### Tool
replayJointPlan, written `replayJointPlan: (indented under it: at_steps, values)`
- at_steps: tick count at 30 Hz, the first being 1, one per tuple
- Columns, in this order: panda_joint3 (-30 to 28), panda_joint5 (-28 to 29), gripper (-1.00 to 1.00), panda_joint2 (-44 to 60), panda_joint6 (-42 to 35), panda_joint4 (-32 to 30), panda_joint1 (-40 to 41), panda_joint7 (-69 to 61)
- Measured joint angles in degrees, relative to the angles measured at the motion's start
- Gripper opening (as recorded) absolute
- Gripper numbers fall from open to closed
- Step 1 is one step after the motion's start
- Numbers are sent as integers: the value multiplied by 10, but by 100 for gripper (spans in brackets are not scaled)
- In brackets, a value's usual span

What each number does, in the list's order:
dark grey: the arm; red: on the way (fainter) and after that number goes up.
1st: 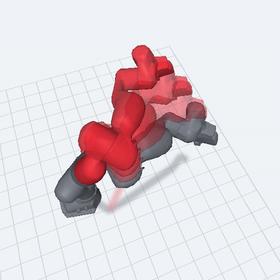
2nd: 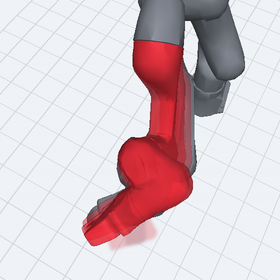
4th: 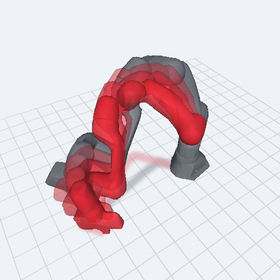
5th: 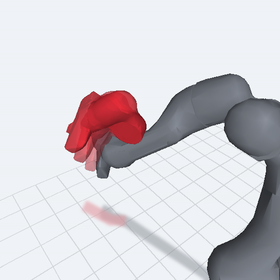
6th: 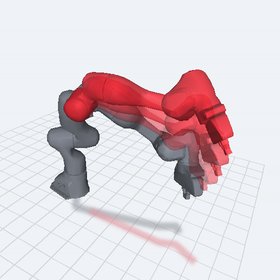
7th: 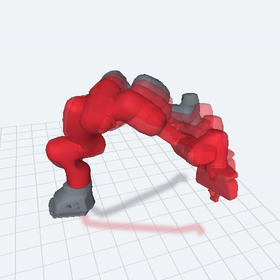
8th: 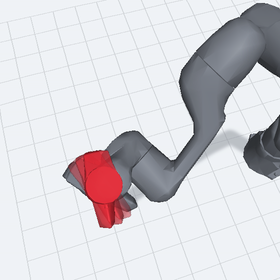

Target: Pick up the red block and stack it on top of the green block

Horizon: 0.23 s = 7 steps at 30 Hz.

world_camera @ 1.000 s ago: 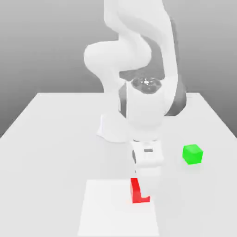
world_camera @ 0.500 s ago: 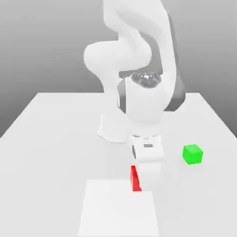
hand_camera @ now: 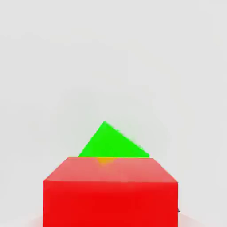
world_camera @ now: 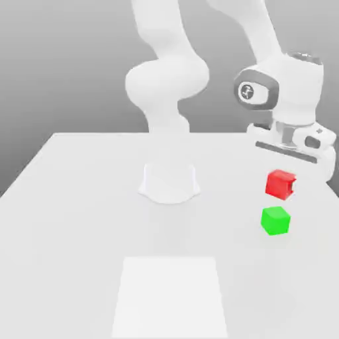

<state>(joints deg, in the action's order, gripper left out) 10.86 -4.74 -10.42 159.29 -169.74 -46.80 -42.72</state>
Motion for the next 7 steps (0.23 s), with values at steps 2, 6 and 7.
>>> replayJointPlan:
  at_steps: [2, 6, 7]
  values:
    - [4, 15, -100, 39, 38, 1, 7, 10]
    - [-3, 44, 100, 95, 92, 3, 8, 30]
    - [-3, 44, 100, 95, 92, 3, 9, 30]
